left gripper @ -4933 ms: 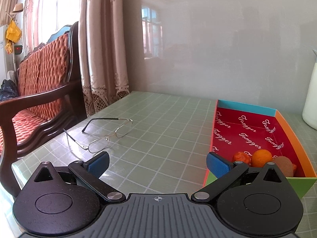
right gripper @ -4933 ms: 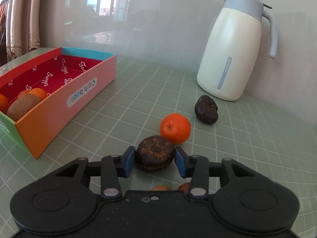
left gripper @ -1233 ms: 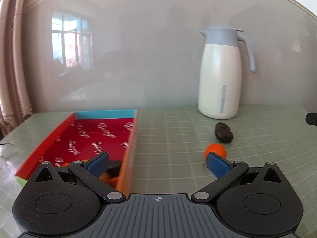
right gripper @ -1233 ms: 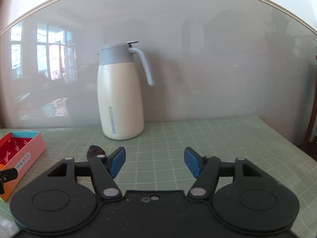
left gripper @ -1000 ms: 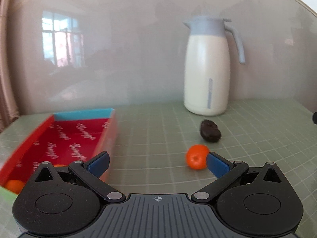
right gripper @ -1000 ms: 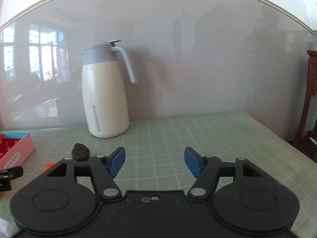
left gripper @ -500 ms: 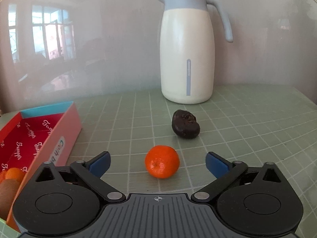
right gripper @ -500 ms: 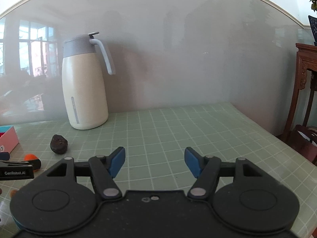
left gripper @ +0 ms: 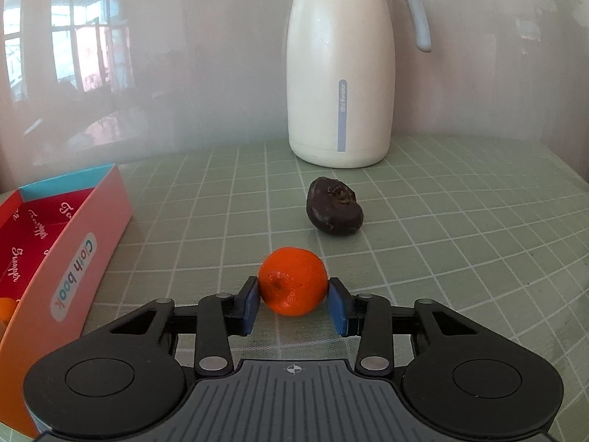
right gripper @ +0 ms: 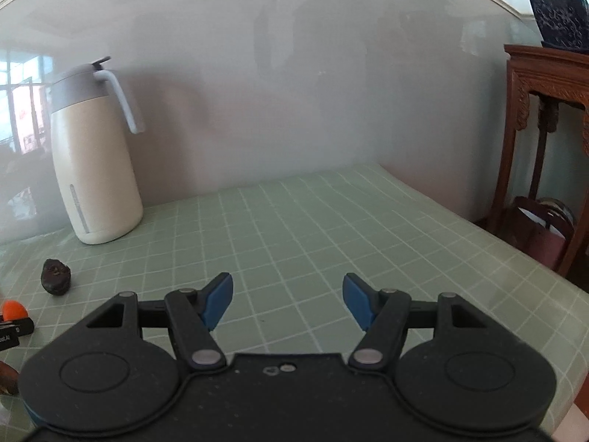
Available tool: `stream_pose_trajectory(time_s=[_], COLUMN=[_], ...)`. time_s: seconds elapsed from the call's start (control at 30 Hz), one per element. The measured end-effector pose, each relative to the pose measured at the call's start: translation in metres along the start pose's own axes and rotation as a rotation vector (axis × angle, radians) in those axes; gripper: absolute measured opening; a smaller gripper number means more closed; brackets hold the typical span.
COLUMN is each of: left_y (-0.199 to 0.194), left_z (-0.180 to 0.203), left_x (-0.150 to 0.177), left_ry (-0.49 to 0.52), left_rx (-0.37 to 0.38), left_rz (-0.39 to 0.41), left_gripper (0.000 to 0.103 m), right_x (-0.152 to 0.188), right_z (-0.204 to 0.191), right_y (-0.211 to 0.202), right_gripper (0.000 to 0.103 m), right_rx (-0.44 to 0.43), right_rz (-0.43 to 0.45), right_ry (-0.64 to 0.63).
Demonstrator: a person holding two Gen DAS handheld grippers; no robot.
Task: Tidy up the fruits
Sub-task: 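Carry the tangerine with the left gripper into the box and release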
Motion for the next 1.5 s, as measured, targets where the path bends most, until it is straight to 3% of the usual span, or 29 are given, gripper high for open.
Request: stream_pose_trajectory(time_s=[0.87,1.5], left_y=[-0.046,-0.074], left_z=[-0.026,-0.103], left_x=[-0.005,0.005], left_ry=[0.01,-0.059], left_rx=[-0.003,-0.093], left_rz=[0.078,0.113], left_gripper=[0.04,0.04], right_x=[0.0,0.01], right_z=[-0.034,-0.102], right_y=[-0.002,-0.005], right_gripper=[0.066,0.066], right_rx=[-0.038,-0.131], right_rz=[-0.02,-0.034], right_ry=[-0.019,-0.072])
Point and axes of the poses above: each gripper's, at about its wrist camera, not at the fingertips, and y roughly the way its jaws point, z to its right, x to its underside, the point moved 5 cm from there along y, roughly the way its jaws point, and after that the axes turned 6 degrees about y, right-handed, at the moved point
